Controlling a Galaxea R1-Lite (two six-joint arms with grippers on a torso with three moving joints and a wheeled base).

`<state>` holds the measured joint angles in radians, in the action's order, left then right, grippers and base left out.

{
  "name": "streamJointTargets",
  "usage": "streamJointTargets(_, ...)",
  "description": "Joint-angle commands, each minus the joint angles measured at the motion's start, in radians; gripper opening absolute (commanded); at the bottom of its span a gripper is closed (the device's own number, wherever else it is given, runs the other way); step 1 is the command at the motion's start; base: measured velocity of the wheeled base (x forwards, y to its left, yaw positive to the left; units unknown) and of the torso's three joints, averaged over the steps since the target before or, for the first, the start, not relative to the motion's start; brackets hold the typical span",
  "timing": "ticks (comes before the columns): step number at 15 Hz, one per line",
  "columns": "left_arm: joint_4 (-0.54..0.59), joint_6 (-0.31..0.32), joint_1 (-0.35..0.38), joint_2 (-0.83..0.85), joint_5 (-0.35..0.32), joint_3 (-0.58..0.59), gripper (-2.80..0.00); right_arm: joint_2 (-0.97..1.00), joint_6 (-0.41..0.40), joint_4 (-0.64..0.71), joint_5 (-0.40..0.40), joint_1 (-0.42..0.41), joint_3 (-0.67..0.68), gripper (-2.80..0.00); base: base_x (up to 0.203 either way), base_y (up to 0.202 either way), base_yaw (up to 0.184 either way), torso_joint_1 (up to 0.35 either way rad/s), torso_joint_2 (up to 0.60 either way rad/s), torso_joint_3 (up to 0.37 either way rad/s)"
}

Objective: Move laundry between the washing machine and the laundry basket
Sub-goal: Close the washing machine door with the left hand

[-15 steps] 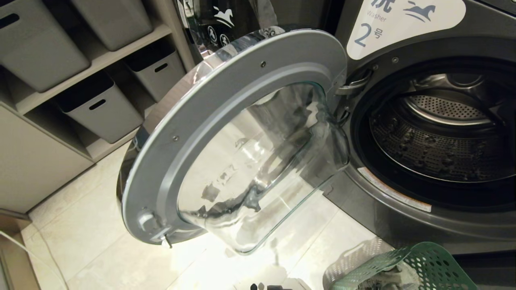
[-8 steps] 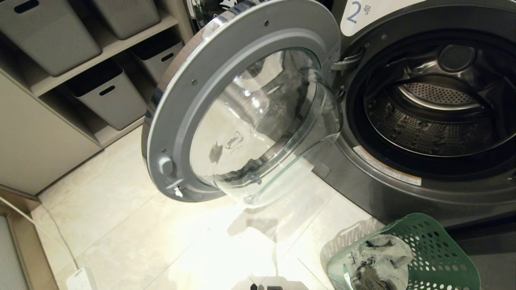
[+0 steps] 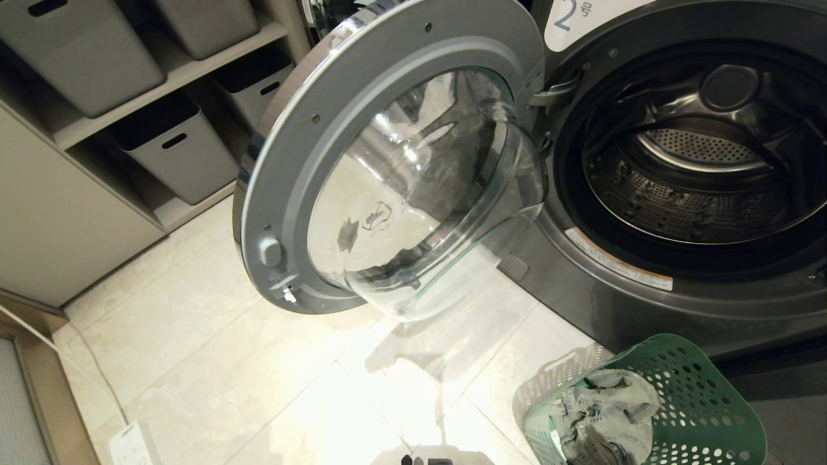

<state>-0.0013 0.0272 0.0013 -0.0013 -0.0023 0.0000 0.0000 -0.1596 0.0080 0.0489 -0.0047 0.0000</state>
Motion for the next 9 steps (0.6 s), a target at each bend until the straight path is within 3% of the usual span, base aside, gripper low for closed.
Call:
streamJointTargets(1, 0.0, 0.0, 0.0, 0.001, -0.001, 0.002, -2.8, 0.002, -0.001, 0.0, 0.0, 0.0, 0.0, -2.8, 0.0, 0.0, 0.0, 0.0, 0.0, 0.0)
streamJointTargets(9, 0.0, 0.0, 0.0, 0.001, 0.001, 0.001, -2.8, 0.002, 0.002, 0.0, 0.0, 0.0, 0.0, -2.8, 0.0, 0.0, 0.0, 0.0, 0.0, 0.0)
